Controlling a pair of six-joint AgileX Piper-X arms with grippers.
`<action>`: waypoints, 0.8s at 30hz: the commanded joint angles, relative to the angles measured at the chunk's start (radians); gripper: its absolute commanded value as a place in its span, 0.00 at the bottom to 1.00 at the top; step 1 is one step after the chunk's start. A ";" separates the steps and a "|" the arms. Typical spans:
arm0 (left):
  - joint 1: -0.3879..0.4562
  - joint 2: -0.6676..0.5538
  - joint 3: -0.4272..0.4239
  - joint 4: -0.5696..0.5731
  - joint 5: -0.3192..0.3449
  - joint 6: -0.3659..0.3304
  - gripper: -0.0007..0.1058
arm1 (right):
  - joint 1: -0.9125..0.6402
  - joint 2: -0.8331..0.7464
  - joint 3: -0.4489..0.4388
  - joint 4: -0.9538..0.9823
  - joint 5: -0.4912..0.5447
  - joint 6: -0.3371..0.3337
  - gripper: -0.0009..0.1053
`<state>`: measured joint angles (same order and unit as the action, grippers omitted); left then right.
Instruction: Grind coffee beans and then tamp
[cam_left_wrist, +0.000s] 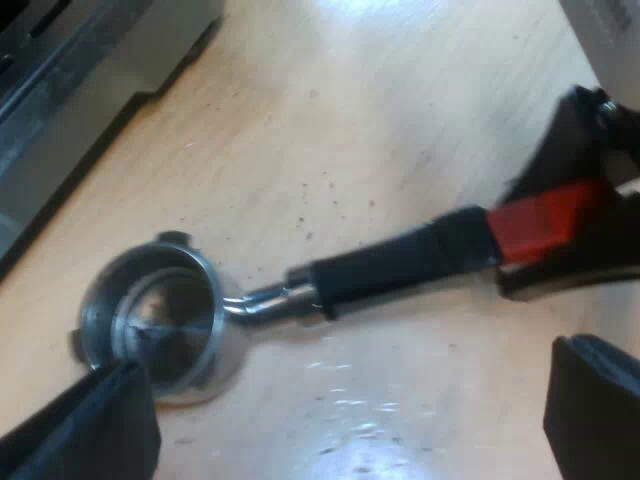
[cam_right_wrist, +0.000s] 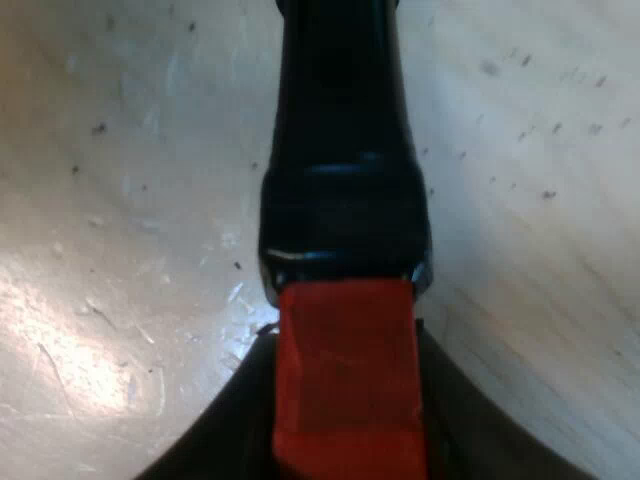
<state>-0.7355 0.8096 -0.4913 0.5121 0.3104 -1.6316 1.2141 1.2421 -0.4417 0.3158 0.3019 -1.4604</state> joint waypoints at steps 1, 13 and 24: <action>-0.002 0.027 -0.006 -0.016 -0.065 -0.011 0.76 | -0.001 -0.005 -0.003 -0.006 -0.002 0.054 0.01; -0.002 0.165 -0.006 -0.016 -0.106 -0.020 0.76 | -0.001 -0.005 -0.003 0.087 -0.070 0.103 0.01; -0.002 0.185 -0.006 -0.016 -0.106 -0.020 0.76 | -0.001 0.000 -0.003 0.171 -0.103 0.103 0.59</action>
<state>-0.7355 0.9981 -0.4913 0.5068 0.2103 -1.6410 1.2141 1.2457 -0.4381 0.4697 0.2046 -1.3532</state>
